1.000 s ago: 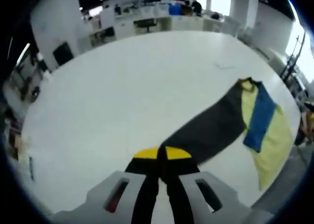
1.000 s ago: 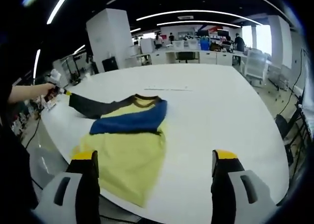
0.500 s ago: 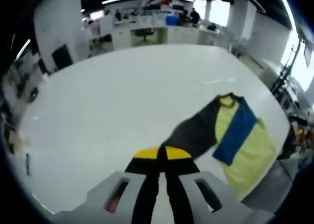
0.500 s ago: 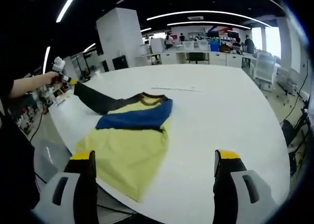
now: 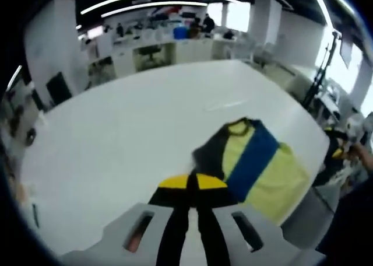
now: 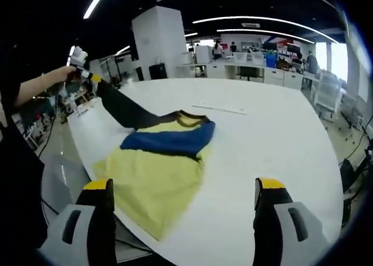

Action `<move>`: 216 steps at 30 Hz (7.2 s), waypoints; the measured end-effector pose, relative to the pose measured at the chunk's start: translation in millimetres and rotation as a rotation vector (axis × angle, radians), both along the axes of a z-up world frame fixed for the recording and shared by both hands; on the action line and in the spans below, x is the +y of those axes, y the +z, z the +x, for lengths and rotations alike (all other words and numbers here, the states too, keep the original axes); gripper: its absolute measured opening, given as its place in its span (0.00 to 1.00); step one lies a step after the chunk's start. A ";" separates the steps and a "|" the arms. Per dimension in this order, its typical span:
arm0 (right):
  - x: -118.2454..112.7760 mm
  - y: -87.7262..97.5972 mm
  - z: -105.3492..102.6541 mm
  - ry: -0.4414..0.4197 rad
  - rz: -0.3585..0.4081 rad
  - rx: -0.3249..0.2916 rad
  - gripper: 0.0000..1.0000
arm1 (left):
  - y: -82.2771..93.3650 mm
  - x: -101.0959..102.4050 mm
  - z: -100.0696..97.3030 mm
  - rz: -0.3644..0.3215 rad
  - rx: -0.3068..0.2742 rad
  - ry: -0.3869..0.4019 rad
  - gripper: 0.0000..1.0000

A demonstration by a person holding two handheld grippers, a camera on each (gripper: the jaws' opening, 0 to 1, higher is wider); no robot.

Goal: Fold the garment on the visible template until the final outline fits inside the template.

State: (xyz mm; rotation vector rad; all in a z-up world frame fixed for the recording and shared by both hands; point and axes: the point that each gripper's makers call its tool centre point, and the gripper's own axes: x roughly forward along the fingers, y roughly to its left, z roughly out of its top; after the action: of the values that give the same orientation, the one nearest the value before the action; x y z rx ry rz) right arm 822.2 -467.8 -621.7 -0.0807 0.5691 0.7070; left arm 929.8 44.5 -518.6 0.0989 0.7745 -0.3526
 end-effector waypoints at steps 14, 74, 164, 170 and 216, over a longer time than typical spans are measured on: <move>-5.1 -5.5 -9.7 0.006 -0.003 0.013 1.00 | 44.8 -98.9 -6.3 -0.156 -0.015 -0.105 0.00; -14.3 -23.9 -9.3 -0.054 0.013 0.056 1.00 | -80.3 -321.8 36.4 -0.185 0.280 -0.378 0.00; -28.7 -56.0 -4.7 -0.105 0.017 0.128 0.99 | -208.9 -428.2 40.5 -0.250 0.428 -0.390 0.01; -24.6 -55.7 -2.8 -0.096 0.021 0.127 0.99 | -207.3 -411.7 41.5 -0.274 0.418 -0.364 0.06; -26.5 -58.8 -4.4 -0.106 0.022 0.137 0.98 | -230.2 -385.1 28.5 -0.251 0.379 -0.359 0.00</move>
State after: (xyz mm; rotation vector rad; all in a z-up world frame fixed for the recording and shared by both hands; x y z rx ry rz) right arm 817.8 -494.4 -680.5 0.0187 0.6911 0.6188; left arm 958.3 -340.6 -748.7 -0.0693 1.0816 -0.8227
